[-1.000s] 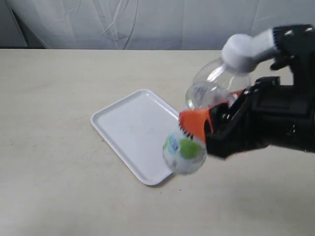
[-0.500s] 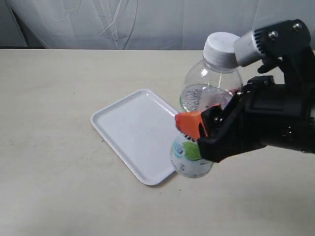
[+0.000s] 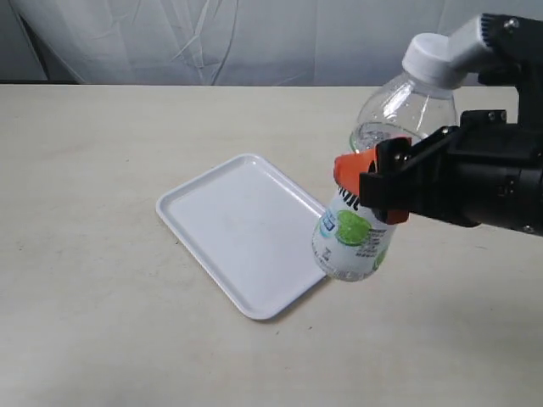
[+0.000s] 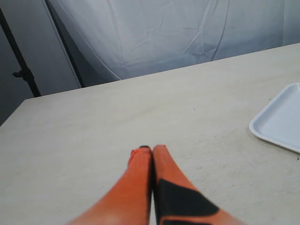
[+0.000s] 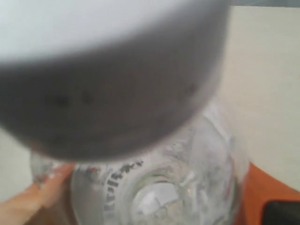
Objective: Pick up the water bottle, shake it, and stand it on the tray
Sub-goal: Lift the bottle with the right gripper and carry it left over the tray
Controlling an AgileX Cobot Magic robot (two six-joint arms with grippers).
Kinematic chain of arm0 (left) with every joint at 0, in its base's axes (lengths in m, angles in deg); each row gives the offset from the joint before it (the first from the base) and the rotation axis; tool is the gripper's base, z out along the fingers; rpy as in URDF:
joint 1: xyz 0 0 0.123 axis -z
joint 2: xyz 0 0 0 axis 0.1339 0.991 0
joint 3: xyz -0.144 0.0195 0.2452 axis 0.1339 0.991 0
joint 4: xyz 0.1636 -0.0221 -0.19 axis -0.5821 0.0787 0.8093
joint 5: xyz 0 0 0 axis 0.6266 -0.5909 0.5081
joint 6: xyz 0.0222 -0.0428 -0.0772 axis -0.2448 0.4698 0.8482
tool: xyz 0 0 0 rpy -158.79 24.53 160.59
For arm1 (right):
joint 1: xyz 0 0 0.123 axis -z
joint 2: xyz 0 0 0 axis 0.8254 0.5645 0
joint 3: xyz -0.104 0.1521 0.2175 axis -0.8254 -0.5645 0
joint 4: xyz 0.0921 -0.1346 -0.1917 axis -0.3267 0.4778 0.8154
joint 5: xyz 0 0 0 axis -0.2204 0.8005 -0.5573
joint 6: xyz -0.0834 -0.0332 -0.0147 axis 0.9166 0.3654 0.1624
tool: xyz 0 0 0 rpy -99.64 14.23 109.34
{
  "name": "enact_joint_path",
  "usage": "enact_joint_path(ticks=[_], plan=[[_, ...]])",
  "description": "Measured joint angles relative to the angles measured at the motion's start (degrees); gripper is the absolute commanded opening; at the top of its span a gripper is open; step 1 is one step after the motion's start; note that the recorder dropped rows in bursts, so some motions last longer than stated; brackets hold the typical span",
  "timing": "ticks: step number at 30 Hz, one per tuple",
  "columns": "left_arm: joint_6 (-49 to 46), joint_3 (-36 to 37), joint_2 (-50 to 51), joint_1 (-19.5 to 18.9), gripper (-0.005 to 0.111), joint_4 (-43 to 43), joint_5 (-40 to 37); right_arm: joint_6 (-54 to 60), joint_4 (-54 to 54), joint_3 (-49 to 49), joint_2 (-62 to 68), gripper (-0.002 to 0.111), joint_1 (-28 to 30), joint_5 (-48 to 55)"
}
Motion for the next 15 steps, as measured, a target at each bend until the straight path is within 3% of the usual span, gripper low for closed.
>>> enact_joint_path(ticks=[7, 11, 15], plan=[[0.0, 0.0, 0.0, 0.0, 0.000, 0.0, 0.0, 3.3, -4.0, 2.3, -1.9, -0.001, -6.9, -1.8], [0.0, 0.0, 0.0, 0.0, 0.000, 0.0, 0.0, 3.9, -1.6, 6.5, -4.6, -0.001, -7.8, -4.6], [0.0, 0.0, 0.0, 0.0, 0.000, 0.0, 0.0, 2.7, 2.3, 6.2, -1.2, -0.001, -8.0, 8.4]])
